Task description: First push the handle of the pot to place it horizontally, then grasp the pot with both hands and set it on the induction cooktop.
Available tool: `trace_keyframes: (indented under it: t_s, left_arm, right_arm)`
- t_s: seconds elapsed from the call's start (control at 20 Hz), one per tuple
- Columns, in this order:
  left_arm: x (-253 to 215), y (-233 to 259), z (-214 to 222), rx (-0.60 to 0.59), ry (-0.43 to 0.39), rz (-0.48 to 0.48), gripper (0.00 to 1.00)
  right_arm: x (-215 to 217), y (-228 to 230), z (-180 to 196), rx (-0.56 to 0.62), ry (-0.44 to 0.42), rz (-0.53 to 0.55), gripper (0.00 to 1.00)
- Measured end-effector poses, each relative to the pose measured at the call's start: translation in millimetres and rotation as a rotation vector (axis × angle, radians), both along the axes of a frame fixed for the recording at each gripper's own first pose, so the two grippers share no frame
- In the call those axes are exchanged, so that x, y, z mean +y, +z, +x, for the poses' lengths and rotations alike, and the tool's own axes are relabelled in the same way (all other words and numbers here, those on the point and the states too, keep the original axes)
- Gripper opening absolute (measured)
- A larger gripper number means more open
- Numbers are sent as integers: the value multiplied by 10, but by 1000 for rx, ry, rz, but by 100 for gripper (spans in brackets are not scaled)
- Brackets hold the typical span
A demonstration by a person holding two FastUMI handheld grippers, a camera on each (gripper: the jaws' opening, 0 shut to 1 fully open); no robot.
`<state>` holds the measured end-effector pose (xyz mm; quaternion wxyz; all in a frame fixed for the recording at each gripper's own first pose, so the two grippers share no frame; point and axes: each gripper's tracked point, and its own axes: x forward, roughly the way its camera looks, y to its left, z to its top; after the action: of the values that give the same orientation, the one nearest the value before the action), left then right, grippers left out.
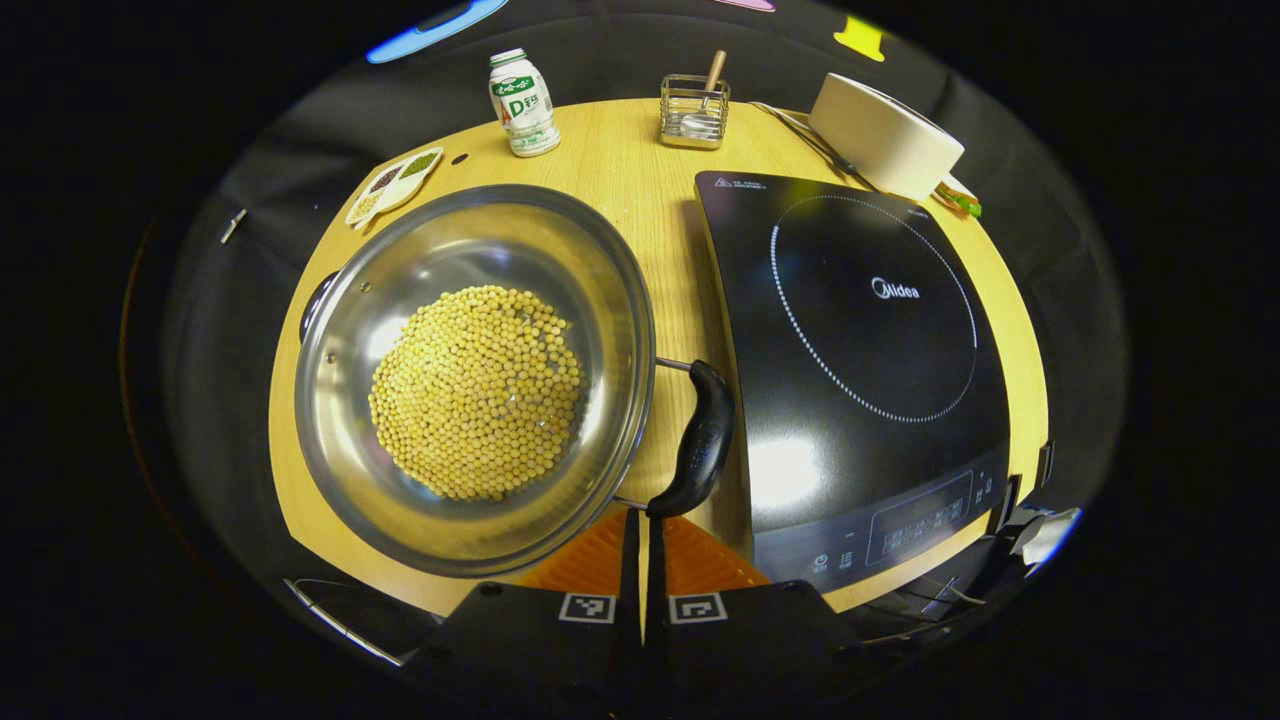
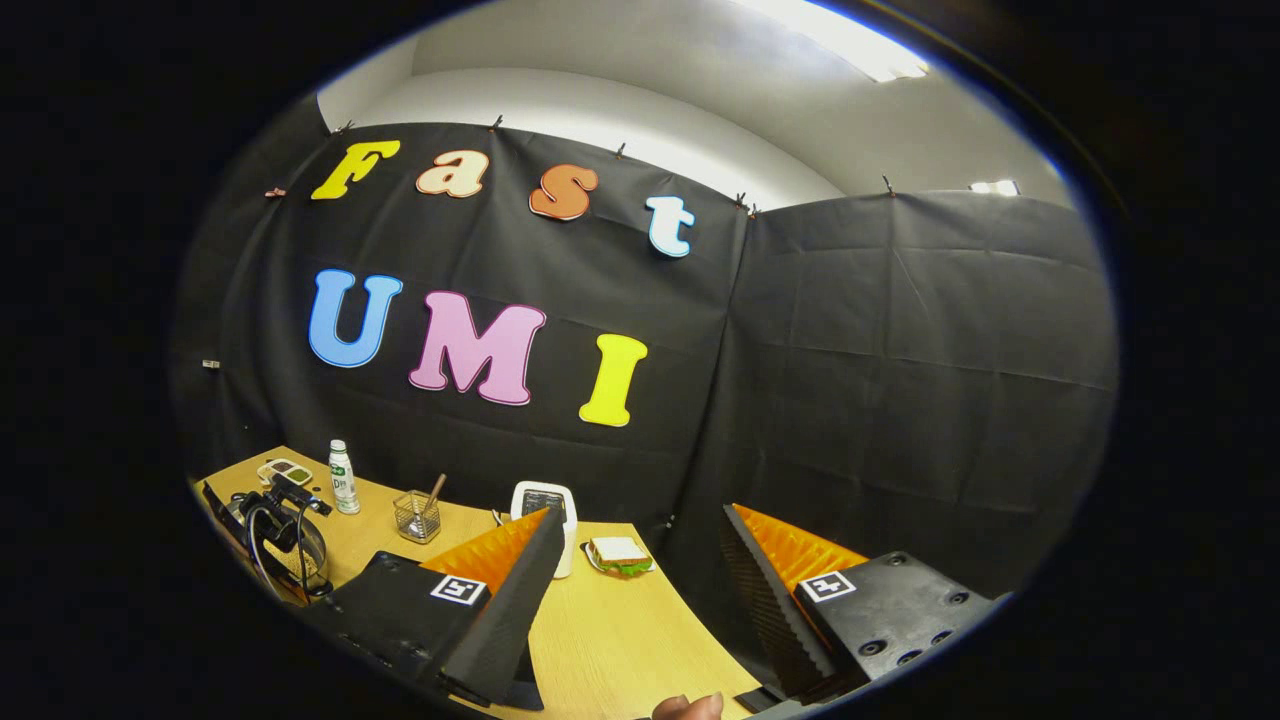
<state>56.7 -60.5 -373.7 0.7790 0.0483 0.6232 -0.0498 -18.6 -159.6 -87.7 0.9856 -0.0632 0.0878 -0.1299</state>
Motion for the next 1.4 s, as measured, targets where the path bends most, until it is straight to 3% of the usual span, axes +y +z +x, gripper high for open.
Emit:
trace_keyframes:
  t_s: [0.6,0.9,1.05,1.2,1.3,1.4]
  left_arm:
    - [-201,-36,638,-22,30,-18,5]
    - [-215,-53,711,-30,33,-13,6]
    - [-183,49,654,-66,-29,13,5]
    - [-276,200,545,-100,-81,-33,6]
    - [-190,317,522,-152,-110,-11,12]
    - [-85,428,498,-206,-137,21,42]
  right_arm:
    - [-6,-168,294,29,2,-9,98]
    - [74,-259,405,50,8,-14,98]
    - [132,-248,422,50,17,-16,98]
    - [240,-254,439,52,36,-7,98]
    - [336,-245,440,55,51,2,98]
    - [461,-236,432,54,66,10,98]
